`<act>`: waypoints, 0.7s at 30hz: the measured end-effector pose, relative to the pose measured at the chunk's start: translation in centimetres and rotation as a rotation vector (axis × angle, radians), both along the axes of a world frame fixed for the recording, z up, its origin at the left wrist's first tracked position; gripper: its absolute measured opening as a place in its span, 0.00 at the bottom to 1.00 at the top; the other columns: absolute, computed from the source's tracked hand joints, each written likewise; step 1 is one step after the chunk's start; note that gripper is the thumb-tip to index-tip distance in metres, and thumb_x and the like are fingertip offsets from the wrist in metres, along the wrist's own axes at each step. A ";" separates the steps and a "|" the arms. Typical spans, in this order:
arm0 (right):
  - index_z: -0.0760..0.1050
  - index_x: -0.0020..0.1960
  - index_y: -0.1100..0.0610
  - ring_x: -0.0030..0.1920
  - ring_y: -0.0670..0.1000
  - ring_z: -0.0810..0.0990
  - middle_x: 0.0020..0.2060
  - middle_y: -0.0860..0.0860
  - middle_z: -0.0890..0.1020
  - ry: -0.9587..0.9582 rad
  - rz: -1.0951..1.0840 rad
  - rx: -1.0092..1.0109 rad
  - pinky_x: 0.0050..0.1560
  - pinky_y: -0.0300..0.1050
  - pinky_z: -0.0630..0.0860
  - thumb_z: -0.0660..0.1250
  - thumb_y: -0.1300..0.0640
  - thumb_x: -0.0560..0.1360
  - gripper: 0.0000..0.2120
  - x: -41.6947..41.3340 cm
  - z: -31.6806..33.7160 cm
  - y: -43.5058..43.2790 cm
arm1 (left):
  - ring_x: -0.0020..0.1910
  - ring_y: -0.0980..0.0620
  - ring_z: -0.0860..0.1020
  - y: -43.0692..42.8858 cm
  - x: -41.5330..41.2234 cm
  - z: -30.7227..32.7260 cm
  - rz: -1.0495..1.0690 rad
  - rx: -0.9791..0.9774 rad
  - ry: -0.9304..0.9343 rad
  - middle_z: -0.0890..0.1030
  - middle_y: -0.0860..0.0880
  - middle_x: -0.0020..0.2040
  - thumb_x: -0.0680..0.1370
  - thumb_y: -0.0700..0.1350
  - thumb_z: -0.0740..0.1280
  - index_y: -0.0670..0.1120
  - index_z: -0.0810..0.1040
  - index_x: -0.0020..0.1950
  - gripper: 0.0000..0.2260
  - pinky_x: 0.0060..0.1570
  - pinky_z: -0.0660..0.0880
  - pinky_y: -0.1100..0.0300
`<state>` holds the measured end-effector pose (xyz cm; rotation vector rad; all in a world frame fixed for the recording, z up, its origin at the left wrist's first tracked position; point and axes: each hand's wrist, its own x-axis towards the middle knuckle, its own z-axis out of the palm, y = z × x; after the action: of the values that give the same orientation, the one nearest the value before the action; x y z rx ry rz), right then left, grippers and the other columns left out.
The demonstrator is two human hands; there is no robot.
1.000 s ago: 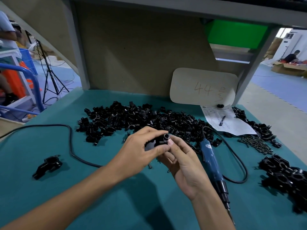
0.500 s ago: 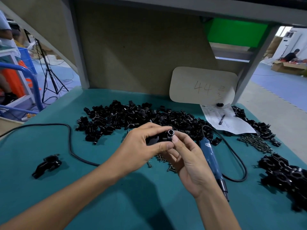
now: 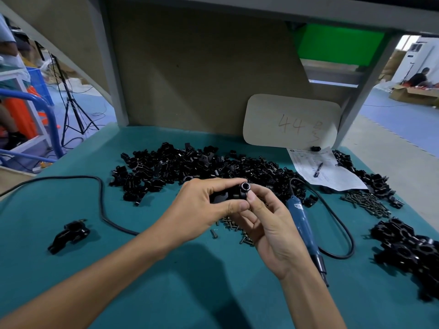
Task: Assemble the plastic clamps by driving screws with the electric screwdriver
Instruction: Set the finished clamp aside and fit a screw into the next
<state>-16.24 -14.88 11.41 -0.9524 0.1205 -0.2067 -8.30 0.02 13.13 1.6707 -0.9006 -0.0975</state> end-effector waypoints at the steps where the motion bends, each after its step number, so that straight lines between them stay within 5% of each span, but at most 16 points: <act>1: 0.82 0.53 0.57 0.45 0.56 0.86 0.48 0.61 0.83 -0.001 0.001 0.005 0.47 0.45 0.83 0.78 0.55 0.67 0.16 0.0 0.0 0.0 | 0.58 0.63 0.81 0.0 0.0 0.0 0.001 0.001 0.001 0.85 0.62 0.54 0.71 0.52 0.76 0.56 0.82 0.62 0.20 0.57 0.74 0.70; 10: 0.81 0.52 0.57 0.45 0.56 0.86 0.49 0.62 0.81 0.004 -0.022 -0.009 0.47 0.45 0.83 0.79 0.54 0.67 0.16 0.0 -0.2 -0.3 | 0.57 0.62 0.82 -0.3 0.0 -0.3 0.012 0.003 -0.007 0.85 0.61 0.52 0.71 0.54 0.76 0.62 0.82 0.60 0.17 0.58 0.75 0.68; 17: 0.83 0.48 0.55 0.44 0.55 0.86 0.44 0.58 0.83 0.004 -0.021 0.016 0.47 0.45 0.83 0.79 0.54 0.66 0.12 -0.1 -0.5 -0.3 | 0.60 0.60 0.81 -0.6 0.2 -1.3 0.042 0.010 0.007 0.84 0.60 0.57 0.70 0.59 0.76 0.59 0.82 0.63 0.21 0.63 0.77 0.49; 21: 0.84 0.46 0.54 0.44 0.55 0.86 0.42 0.56 0.83 -0.005 -0.015 -0.005 0.47 0.45 0.83 0.79 0.53 0.66 0.10 0.0 -0.6 -0.4 | 0.59 0.61 0.81 -0.6 0.3 -1.4 0.041 -0.013 -0.010 0.85 0.61 0.56 0.71 0.59 0.75 0.60 0.82 0.62 0.20 0.62 0.78 0.56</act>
<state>-16.24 -15.23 10.80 -0.9564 0.1232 -0.2234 -8.05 -0.62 11.75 1.6779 -0.8722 -0.0551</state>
